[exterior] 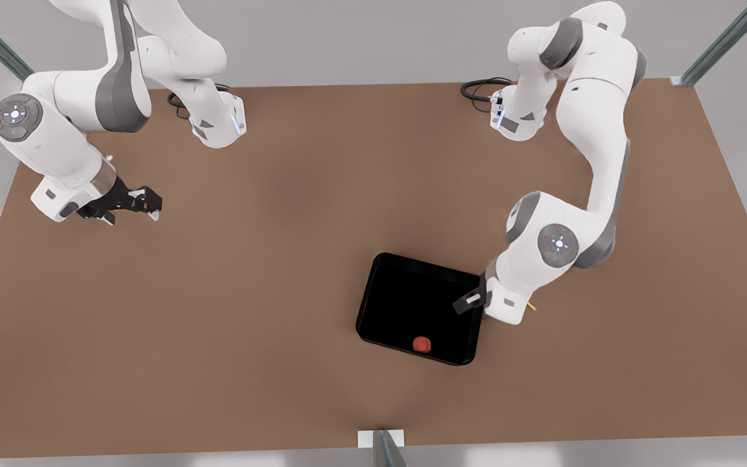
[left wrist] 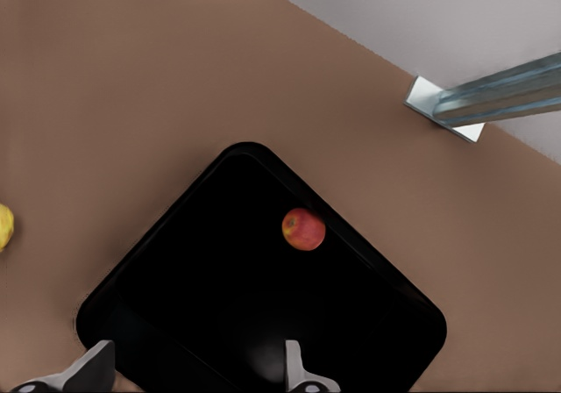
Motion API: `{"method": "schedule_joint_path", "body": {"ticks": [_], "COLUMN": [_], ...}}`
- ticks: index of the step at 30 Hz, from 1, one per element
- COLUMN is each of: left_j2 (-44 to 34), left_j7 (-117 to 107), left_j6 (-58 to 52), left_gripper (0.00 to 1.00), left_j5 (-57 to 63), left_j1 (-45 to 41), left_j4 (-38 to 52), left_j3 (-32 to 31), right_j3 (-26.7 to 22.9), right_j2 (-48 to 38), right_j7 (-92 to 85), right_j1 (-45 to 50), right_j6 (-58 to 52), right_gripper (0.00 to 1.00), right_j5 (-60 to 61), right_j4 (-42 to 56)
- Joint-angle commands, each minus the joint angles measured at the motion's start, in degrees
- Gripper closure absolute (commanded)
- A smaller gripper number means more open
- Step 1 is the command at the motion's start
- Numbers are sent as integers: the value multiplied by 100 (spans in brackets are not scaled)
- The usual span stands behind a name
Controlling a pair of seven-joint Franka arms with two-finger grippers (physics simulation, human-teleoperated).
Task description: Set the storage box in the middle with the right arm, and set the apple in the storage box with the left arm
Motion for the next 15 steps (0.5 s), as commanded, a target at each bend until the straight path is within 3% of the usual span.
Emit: {"method": "schedule_joint_path", "body": {"ticks": [1,4,7,12,15], "left_j2": [-64,-1804,-2745,-1955,-2025], "left_j7": [165,2512,3745,3718,3727], "left_j6": [-65,-777,-1929,-1876,-1832], "left_gripper": [0,0,0,0,0], "left_j5": [65,-234,-498,-656,-629], "left_j1": [33,517,552,535,499], "left_j4": [-32,-1193,-1228,-701,-797], "left_j3": [3,556,1374,1391,1365], "right_j3": [0,0,0,0,0], "right_j2": [-3,-3,-3,14,5], "right_j7": [0,0,0,0,0], "right_j1": [-1,8,8,8,8], "right_j6": [-3,-4,-4,-12,-12], "right_gripper": [0,0,0,0,0], "right_j5": [0,9,9,9,9], "right_j4": [0,0,-9,-9,-9]}}
